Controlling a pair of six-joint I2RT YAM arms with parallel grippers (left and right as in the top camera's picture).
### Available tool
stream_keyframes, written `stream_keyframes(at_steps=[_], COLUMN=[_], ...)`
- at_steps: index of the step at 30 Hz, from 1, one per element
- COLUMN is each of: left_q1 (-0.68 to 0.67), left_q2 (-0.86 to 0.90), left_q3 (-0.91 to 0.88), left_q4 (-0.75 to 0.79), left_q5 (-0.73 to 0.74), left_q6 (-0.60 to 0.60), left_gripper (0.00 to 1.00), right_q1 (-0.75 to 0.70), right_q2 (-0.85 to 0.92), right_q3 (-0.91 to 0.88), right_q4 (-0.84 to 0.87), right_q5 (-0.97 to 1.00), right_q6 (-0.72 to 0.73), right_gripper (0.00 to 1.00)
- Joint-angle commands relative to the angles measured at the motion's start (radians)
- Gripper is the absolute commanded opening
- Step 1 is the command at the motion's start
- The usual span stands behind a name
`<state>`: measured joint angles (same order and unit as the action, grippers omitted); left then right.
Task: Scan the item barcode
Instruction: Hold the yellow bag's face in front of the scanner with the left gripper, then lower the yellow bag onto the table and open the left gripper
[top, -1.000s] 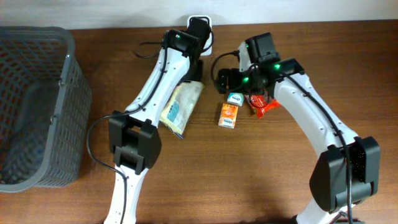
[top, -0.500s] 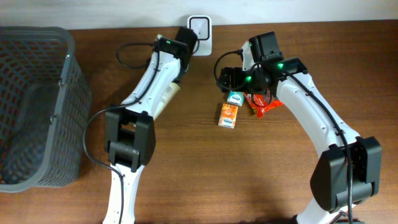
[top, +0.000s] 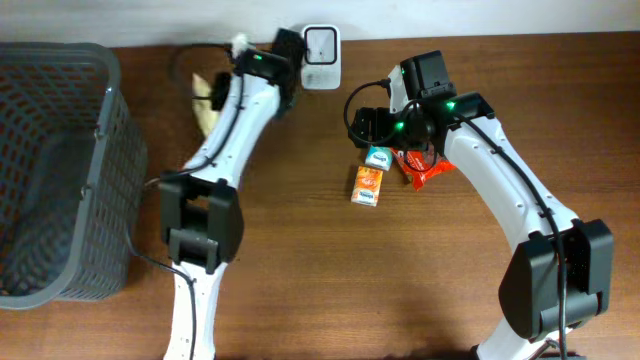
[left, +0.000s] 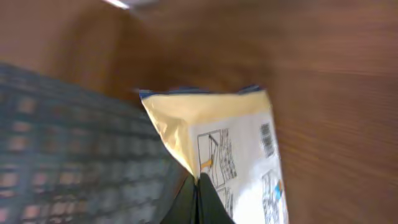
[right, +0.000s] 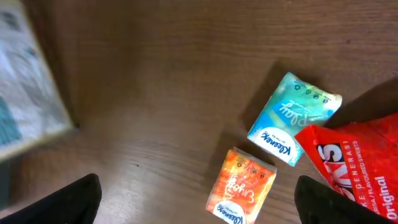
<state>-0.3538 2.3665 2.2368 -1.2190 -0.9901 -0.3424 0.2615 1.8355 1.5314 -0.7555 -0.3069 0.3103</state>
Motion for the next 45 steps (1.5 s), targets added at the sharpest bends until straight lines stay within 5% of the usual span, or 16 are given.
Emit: stream_keyframes(at_steps=[1, 9, 15, 22, 26, 29, 30, 31, 33, 34, 35, 42, 45], left_q1=[0.070, 0.124, 0.021, -0.101, -0.143, -0.193, -0.209, -0.214, -0.210, -0.199, -0.174, 0.117, 0.183], left_q2=[-0.008, 0.107, 0.126, 0.142, 0.141, 0.140, 0.139, 0.139, 0.139, 0.139, 0.139, 0.140, 0.140], left_q3=[0.019, 0.017, 0.017, 0.017, 0.023, 0.060, 0.097, 0.137, 0.270, 0.347, 0.429, 0.507, 0.507], left_q4=[0.060, 0.090, 0.146, 0.148, 0.127, 0.099, 0.066, 0.037, -0.046, -0.086, -0.122, -0.253, -0.261], left_q5=[-0.174, -0.226, -0.043, 0.442, 0.835, 0.987, 0.974, 0.952, 0.875, 0.835, 0.778, 0.795, 0.817], left_q6=[0.069, 0.135, 0.135, 0.130, 0.127, 0.127, 0.128, 0.128, 0.128, 0.128, 0.128, -0.006, -0.005], left_gripper=[0.00, 0.00, 0.00, 0.00, 0.00, 0.00, 0.02, 0.31, 0.66, 0.91, 1.00, 0.99, 0.99], right_q1=[-0.001, -0.001, -0.001, -0.012, -0.131, -0.186, -0.184, -0.183, -0.183, -0.183, -0.183, -0.073, 0.053], right_q2=[0.025, 0.048, 0.048, 0.047, 0.018, 0.018, 0.018, 0.018, 0.018, 0.018, 0.018, 0.024, 0.064], right_q3=[0.011, 0.011, 0.011, 0.012, 0.012, 0.012, 0.012, 0.012, 0.012, 0.012, 0.012, 0.011, 0.011], right_q4=[0.003, 0.007, 0.011, -0.018, -0.139, -0.177, -0.176, -0.175, -0.173, -0.172, -0.172, -0.011, 0.082], right_q5=[0.006, 0.005, 0.005, 0.005, -0.040, -0.089, -0.089, -0.090, -0.090, -0.090, -0.090, -0.147, 0.072], right_q6=[-0.005, -0.004, -0.004, -0.004, -0.004, -0.008, -0.008, -0.008, -0.007, -0.007, -0.007, 0.010, 0.159], right_gripper=[0.99, 0.99, 0.99, 0.99, 0.99, 0.99, 0.99, 0.99, 0.99, 0.99, 0.99, 0.99, 0.99])
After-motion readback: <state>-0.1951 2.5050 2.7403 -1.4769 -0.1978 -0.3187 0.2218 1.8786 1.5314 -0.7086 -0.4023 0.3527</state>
